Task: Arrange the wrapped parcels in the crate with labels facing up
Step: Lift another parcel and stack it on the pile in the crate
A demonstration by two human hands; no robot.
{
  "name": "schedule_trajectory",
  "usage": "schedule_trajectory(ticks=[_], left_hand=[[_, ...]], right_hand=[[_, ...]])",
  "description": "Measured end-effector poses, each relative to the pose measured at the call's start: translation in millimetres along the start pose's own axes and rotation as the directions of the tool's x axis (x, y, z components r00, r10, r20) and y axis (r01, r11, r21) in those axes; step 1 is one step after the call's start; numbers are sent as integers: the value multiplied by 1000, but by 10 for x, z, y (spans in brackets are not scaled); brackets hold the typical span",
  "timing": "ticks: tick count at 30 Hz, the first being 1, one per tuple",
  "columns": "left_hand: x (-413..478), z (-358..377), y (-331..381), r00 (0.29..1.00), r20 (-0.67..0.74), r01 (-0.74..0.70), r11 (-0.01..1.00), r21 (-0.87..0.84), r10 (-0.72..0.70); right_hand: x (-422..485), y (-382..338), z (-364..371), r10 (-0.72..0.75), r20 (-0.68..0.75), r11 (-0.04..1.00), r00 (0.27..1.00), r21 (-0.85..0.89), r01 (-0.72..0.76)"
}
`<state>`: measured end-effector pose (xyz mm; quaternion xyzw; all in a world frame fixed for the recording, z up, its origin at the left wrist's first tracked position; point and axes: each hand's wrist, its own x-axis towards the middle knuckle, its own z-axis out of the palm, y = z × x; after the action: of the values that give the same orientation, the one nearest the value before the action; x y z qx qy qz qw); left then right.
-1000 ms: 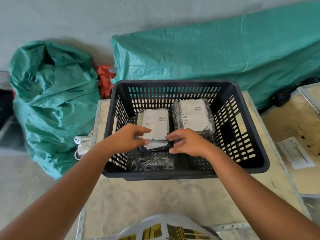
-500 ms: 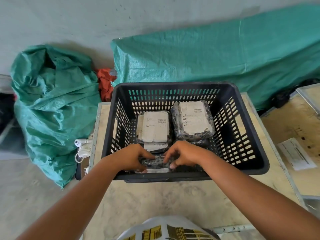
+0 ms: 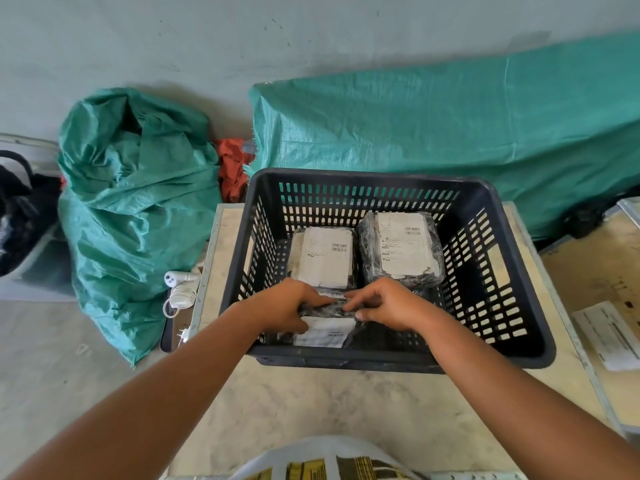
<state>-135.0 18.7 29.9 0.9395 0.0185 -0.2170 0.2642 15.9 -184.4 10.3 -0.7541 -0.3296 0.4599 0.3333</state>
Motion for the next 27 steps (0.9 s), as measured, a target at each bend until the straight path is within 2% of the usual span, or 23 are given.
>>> schedule_trajectory(ticks=[3,7,11,16,19,22,24,27], left_hand=[[-74,-124,8,997,-73,-12,991,-131,3],[-185,-541,1,984,-177,-21,957,-289,-32],[-328,-1145,88,966,-260,-108,910,-401,0],[-467,-1727,240,955,-286,-214,843,-494,75],[-538,-1943,325,936,-335,-270,834,-482,110],[-537,-1963,400,857,-505,-320,874,-365,104],[-536,-1866,444,816,-575,-279,913,-297,62],[-492,-1624,438,844,-536,-200,939,-279,20]], right_hand=[[-53,-10,-39,-55,-25,994,998,94,57],[-141,-120,-140,-173,-151,956,973,212,203],[-263,-285,-213,-238,-216,933,947,221,284],[-381,-657,-314,-302,-377,871,875,265,415],[-454,-867,-416,-363,-428,842,828,230,488],[-494,-991,-491,-386,-473,802,792,252,542],[-486,-1008,-541,-402,-490,784,773,252,567],[-438,-989,-619,-408,-497,790,766,228,569]])
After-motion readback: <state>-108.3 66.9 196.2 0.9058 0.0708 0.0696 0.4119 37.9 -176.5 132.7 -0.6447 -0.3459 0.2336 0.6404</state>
